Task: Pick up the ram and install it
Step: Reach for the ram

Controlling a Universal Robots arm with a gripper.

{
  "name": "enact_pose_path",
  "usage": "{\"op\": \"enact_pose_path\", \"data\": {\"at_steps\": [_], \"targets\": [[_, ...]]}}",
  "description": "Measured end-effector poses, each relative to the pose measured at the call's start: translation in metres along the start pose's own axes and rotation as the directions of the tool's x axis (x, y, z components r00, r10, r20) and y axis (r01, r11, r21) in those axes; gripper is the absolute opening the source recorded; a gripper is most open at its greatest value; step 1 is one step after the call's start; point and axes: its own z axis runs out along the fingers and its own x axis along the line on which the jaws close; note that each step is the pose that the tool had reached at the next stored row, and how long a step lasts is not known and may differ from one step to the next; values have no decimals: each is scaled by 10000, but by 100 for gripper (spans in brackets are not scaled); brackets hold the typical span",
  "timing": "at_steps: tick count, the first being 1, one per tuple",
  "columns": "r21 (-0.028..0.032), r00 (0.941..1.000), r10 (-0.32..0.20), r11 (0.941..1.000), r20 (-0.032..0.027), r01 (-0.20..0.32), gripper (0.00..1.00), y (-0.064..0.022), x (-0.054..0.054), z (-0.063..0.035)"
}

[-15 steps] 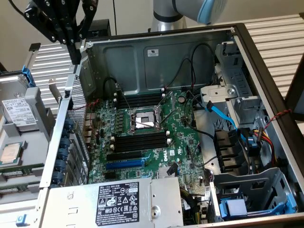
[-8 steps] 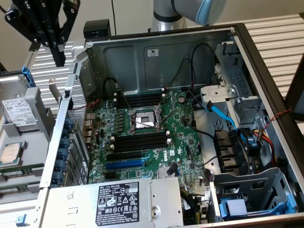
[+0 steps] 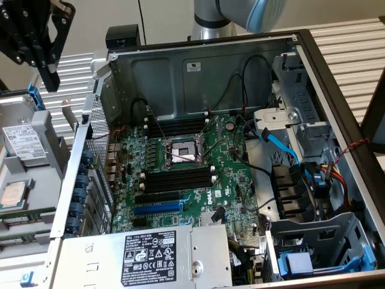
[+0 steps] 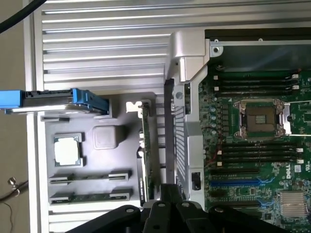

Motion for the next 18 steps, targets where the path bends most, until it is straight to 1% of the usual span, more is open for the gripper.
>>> {"op": "enact_pose_path", "data": {"at_steps": [7, 16, 18], "targets": [[0, 10000, 0, 10000, -1, 0, 11, -67, 315, 6], [0, 10000, 0, 10000, -1, 0, 11, -129, 720, 3], [-17, 10000, -1, 10000, -1, 1, 11, -145, 811, 2]]}}
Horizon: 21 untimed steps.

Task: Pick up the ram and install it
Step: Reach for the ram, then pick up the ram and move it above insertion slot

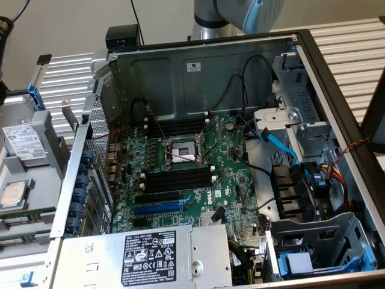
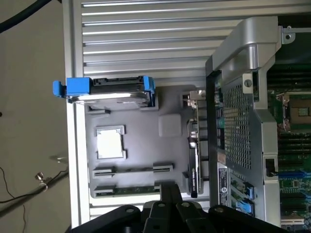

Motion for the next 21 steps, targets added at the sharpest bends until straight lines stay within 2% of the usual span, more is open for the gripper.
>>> {"op": "enact_pose_path", "data": {"at_steps": [3, 6, 9, 21], "targets": [[-112, 10000, 4, 9999, -10, -4, 11, -24, 135, -4], [-174, 10000, 4, 9998, -18, -5, 11, -47, 263, -7], [-180, 10000, 4, 9998, -25, -5, 11, -56, 294, -6], [-180, 10000, 5, 9998, -34, -6, 11, -56, 299, -5]]}}
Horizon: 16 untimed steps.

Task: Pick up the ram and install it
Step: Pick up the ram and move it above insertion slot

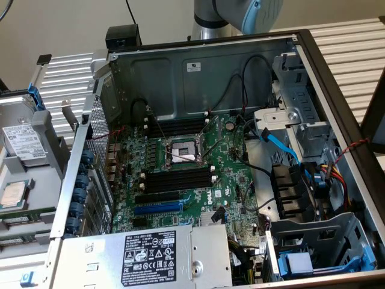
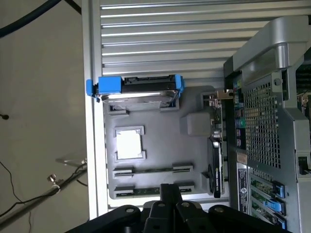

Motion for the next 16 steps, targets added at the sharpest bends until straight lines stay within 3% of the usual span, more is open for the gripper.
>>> {"op": "enact_pose_path", "data": {"at_steps": [5, 9, 13, 16], "targets": [[0, 10000, -47, 10000, 1, 47, 11, 5, 5, -1], [-14, 9970, -767, 9971, -41, 767, 11, 5, 5, 1], [-30, 9889, -1486, 9889, -86, 1485, 11, 5, 5, 1], [-45, 9793, -2022, 9793, -119, 2022, 11, 5, 5, 1]]}}
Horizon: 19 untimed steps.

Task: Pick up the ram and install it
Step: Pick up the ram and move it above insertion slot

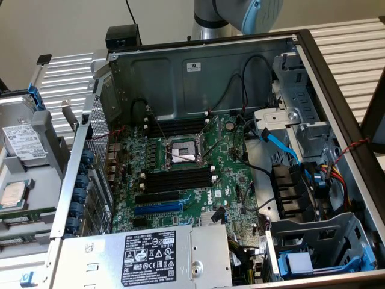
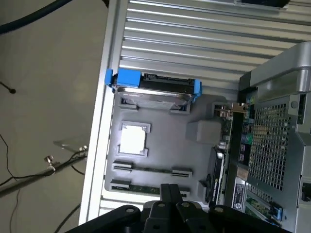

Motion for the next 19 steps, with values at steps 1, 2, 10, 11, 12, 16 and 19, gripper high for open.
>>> {"op": "enact_pose_path", "data": {"at_steps": [1, 2, 10, 11, 12, 16, 19], "targets": [[-3, 9998, -189, 9998, -11, 189, 11, 0, 0, 0], [-6, 9994, -359, 9994, -22, 359, 11, 0, 0, 0], [99, 9843, -1756, 9844, -150, 1758, 11, 0, 0, -1], [162, 9817, -1894, 9817, -178, 1897, 11, 0, 0, 0], [216, 9790, -2027, 9789, -206, 2031, 11, 0, 0, 0], [282, 9627, -2692, 9625, -278, 2699, 11, 0, 0, 1], [274, 9466, -3210, 9464, -313, 3218, 11, -1, 0, 1]]}}
